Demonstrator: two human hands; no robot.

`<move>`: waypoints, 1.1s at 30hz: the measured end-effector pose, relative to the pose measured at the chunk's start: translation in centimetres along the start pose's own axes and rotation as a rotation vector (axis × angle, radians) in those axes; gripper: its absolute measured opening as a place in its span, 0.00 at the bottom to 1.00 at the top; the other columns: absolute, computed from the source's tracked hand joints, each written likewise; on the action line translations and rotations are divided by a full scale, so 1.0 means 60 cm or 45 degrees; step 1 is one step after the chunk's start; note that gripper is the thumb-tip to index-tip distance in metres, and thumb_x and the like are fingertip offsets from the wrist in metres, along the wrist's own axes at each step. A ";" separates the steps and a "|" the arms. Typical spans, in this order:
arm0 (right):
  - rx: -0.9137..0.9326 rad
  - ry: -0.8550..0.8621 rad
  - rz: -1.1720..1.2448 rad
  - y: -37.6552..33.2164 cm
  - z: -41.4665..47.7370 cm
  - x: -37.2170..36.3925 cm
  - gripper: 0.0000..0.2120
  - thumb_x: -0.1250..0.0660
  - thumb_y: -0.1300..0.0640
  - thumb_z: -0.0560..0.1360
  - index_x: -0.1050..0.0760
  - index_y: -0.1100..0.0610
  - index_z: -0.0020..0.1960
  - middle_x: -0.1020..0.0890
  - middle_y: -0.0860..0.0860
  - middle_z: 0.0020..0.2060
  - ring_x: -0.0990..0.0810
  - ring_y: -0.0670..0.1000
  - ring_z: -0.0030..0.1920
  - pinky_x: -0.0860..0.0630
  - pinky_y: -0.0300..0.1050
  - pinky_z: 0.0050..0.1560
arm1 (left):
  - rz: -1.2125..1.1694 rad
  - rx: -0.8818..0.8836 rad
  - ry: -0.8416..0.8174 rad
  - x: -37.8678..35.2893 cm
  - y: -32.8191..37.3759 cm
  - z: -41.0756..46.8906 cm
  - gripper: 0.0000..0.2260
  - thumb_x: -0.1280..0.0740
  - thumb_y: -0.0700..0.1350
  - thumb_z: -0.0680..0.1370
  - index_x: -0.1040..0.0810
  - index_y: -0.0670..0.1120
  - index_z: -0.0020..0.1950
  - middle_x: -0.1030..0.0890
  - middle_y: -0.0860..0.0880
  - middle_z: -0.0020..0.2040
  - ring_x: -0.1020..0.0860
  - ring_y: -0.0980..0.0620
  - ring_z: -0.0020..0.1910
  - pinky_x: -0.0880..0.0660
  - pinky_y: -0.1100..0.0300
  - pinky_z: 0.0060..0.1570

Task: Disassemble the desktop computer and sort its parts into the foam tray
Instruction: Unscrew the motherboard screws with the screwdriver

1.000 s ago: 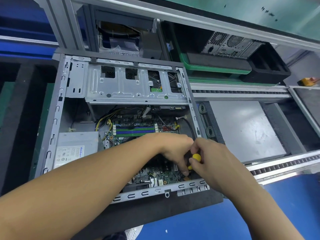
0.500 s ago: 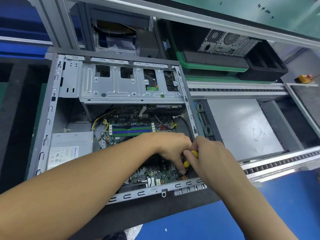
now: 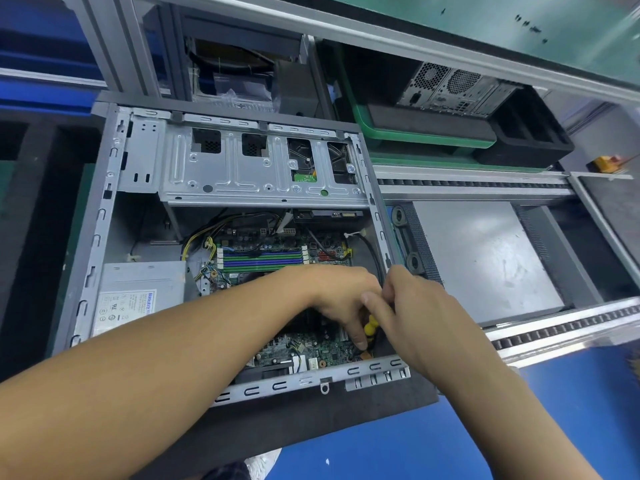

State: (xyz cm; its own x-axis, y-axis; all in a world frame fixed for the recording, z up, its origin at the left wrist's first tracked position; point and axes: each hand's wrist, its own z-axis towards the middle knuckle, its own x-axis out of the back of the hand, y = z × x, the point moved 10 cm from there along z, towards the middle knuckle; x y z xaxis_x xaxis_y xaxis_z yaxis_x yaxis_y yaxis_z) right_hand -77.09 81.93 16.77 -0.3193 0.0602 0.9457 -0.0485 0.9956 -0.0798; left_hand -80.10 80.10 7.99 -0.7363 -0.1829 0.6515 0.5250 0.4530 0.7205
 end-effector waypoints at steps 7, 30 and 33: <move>0.104 0.001 -0.038 -0.020 0.001 0.007 0.08 0.39 0.50 0.80 0.36 0.51 0.46 0.29 0.47 0.44 0.29 0.52 0.42 0.32 0.45 0.40 | -0.053 -0.002 -0.022 -0.005 0.001 0.000 0.18 0.20 0.52 0.68 0.18 0.44 0.51 0.15 0.50 0.45 0.18 0.48 0.45 0.22 0.52 0.47; 0.145 0.032 -0.098 -0.015 0.007 -0.003 0.10 0.40 0.46 0.80 0.38 0.50 0.47 0.32 0.44 0.36 0.32 0.52 0.40 0.33 0.48 0.38 | -0.049 0.052 -0.012 0.003 -0.001 -0.007 0.20 0.19 0.53 0.66 0.19 0.45 0.51 0.16 0.49 0.43 0.19 0.47 0.44 0.22 0.52 0.47; 0.153 -0.041 -0.032 -0.012 0.007 -0.008 0.07 0.39 0.51 0.80 0.38 0.50 0.49 0.32 0.45 0.43 0.34 0.50 0.45 0.31 0.47 0.44 | -0.005 0.049 0.004 0.004 -0.004 -0.005 0.16 0.20 0.53 0.67 0.18 0.45 0.46 0.18 0.52 0.38 0.21 0.51 0.39 0.22 0.54 0.43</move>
State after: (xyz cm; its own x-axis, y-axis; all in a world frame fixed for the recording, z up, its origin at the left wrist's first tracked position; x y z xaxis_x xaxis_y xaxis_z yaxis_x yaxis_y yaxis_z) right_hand -77.33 81.18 16.25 -0.3467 0.0308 0.9375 -0.1692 0.9810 -0.0949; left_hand -80.29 79.69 8.03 -0.7368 -0.1875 0.6496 0.5055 0.4854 0.7134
